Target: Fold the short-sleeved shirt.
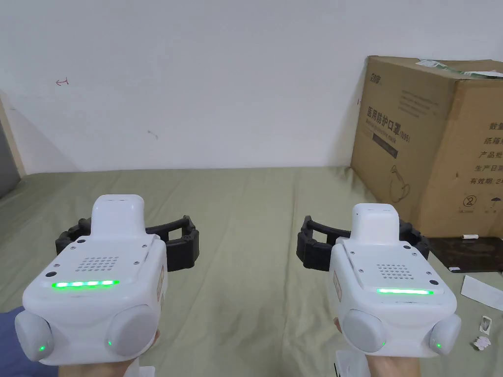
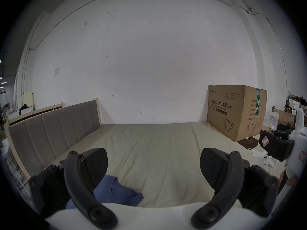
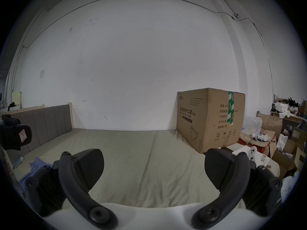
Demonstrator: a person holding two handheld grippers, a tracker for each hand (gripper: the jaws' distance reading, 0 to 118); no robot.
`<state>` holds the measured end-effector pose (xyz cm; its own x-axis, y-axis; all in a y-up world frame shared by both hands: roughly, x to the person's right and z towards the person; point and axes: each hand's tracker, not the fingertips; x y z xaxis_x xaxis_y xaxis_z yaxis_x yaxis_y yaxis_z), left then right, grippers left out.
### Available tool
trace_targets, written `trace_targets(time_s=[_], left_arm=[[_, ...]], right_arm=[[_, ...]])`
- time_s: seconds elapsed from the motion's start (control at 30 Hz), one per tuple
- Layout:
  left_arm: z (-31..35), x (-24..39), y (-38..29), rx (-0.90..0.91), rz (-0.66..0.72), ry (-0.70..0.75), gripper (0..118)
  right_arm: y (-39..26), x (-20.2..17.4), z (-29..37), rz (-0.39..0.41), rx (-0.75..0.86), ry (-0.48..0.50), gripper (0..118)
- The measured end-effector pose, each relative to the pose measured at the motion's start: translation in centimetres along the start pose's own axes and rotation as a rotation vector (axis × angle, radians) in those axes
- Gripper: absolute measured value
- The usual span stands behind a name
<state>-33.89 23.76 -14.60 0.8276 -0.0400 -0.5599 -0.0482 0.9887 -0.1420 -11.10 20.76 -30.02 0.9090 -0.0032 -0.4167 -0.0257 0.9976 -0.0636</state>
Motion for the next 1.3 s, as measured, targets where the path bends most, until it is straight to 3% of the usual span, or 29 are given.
trace_targets(time_s=[0.07, 0.13, 0.2, 0.23, 0.27, 0.3, 0.4, 0.53, 0.73, 0.83, 1.0, 1.3], left_arm=[[0.2, 0.1, 0.2, 0.002, 0.001, 0.001, 112], [0.4, 0.0, 0.2, 0.012, 0.011, -0.008, 96], [0.6, 0.2, 0.2, 0.026, 0.007, -0.006, 43], [0.6, 0.3, 0.2, 0.032, -0.008, 0.008, 18], [0.6, 0.4, 0.1, 0.041, -0.025, 0.025, 3], [0.6, 0.5, 0.0, 0.056, -0.038, 0.042, 2], [0.8, 0.3, 0.0, 0.056, -0.03, 0.021, 0], [0.7, 0.5, 0.0, 0.046, -0.036, 0.007, 0], [1.2, -0.6, 0.4, 0.055, -0.033, 0.026, 0], [1.8, -2.2, 0.8, 0.054, -0.03, 0.075, 0], [4.3, -6.9, 0.9, 0.042, -0.017, 0.219, 0], [11.2, -15.0, -0.1, -0.005, 0.018, 0.518, 0]], right_arm=[[0.0, 0.0, 0.0, -0.003, -0.005, -0.003, 118], [0.1, 0.0, 0.2, 0.005, -0.009, -0.012, 115], [0.1, -0.2, 0.5, 0.038, -0.002, -0.017, 95], [0.0, -0.3, 0.6, 0.063, 0.007, -0.018, 70], [0.0, -0.5, 0.6, 0.079, 0.01, -0.039, 19], [-0.1, -0.7, 0.6, 0.088, 0.011, -0.064, 7], [-0.1, -0.1, 0.8, 0.053, 0.011, -0.048, 7], [-0.1, -0.1, 0.5, 0.073, 0.008, -0.061, 0], [0.4, -1.3, 0.1, 0.069, 0.002, -0.005, 0], [0.8, -3.1, -0.2, 0.062, 0.005, 0.056, 0], [1.8, -8.0, -1.3, -0.002, -0.016, 0.239, 0], [1.2, -19.3, 0.4, 0.035, -0.067, 0.572, 0]])
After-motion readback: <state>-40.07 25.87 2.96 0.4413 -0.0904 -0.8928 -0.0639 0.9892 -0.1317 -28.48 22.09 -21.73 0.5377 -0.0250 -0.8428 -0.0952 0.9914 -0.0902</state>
